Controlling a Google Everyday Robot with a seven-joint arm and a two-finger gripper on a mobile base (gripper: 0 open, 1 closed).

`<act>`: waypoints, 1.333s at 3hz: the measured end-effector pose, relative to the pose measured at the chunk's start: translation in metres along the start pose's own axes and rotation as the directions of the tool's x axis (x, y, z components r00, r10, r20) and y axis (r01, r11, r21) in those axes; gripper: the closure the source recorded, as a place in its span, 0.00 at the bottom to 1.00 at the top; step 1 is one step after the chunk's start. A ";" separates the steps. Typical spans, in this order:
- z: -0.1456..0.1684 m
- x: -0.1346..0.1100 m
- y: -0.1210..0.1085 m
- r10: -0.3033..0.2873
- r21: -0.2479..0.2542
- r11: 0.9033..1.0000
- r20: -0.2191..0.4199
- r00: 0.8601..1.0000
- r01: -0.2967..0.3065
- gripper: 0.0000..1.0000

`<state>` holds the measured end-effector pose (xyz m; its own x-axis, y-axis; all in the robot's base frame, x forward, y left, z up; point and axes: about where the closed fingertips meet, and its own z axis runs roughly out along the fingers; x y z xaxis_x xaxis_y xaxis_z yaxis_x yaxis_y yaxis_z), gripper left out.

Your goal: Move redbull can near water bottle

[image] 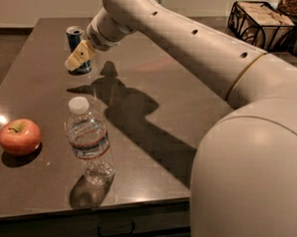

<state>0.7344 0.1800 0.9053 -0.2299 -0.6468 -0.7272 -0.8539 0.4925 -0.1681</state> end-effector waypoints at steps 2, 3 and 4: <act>0.013 -0.022 -0.013 0.007 0.000 1.000 0.050 0.999 -0.007 0.00; 0.018 -0.028 -0.019 0.005 -0.004 1.000 0.058 0.998 -0.004 0.00; 0.019 -0.034 -0.021 0.003 -0.027 1.000 0.071 0.998 -0.001 0.02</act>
Offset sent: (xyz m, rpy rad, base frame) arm 0.0316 0.0155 0.0188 0.0675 -0.0409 -0.0048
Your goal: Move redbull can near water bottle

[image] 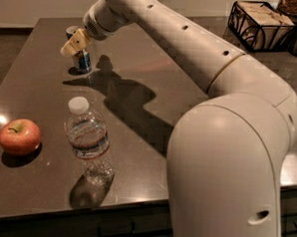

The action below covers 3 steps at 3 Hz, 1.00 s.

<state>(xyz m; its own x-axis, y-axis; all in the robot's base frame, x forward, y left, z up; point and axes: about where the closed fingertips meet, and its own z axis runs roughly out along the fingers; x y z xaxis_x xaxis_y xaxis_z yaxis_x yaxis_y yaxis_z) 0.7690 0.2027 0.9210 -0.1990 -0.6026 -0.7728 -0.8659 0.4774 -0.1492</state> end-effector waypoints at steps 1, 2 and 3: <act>-0.004 -0.005 0.005 -0.012 -0.060 0.998 0.016 1.000 0.012 0.34; -0.007 -0.003 0.008 -0.017 -0.087 0.996 0.014 1.000 0.018 0.58; -0.021 0.004 0.012 -0.031 -0.125 0.992 0.017 0.999 0.033 0.80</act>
Offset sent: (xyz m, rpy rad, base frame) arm -0.0121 -0.0067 0.0117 0.0259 0.0431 0.1013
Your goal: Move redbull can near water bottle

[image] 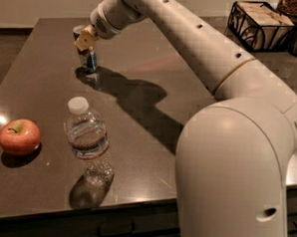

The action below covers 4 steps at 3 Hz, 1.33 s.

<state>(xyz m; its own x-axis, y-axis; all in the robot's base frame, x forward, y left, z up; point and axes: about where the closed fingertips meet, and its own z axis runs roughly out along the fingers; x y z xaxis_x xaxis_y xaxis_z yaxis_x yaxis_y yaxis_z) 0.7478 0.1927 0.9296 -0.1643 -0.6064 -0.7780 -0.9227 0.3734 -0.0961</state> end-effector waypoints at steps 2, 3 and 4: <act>-0.079 0.022 0.023 -0.069 -0.089 0.994 0.016 0.997 0.071 1.00; -0.128 0.045 0.046 -0.118 -0.148 0.981 0.038 0.992 0.123 1.00; -0.173 0.075 0.070 -0.149 -0.211 0.964 0.062 0.987 0.159 1.00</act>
Offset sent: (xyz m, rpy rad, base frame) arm -0.0968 -0.1195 0.0518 0.0143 -0.0159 0.1897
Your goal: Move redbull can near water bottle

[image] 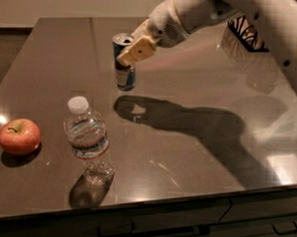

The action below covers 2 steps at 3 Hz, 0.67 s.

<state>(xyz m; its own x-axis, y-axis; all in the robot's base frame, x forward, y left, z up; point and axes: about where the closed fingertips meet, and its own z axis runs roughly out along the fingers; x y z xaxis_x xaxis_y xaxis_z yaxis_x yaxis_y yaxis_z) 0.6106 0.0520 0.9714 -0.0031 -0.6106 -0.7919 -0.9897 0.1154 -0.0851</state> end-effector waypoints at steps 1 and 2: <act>-0.031 0.018 0.035 -0.034 -0.065 0.997 0.018 0.999 0.035 1.00; -0.053 0.031 0.079 -0.093 -0.130 0.987 0.034 0.995 0.097 1.00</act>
Offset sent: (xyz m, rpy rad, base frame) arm -0.1271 -0.0760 -0.0021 0.0095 0.0029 0.2383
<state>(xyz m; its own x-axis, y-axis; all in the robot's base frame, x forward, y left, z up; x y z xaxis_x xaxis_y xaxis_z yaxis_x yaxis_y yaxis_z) 0.5247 0.0005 0.9727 0.0939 -0.5917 -0.8007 -0.9955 -0.0471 -0.0819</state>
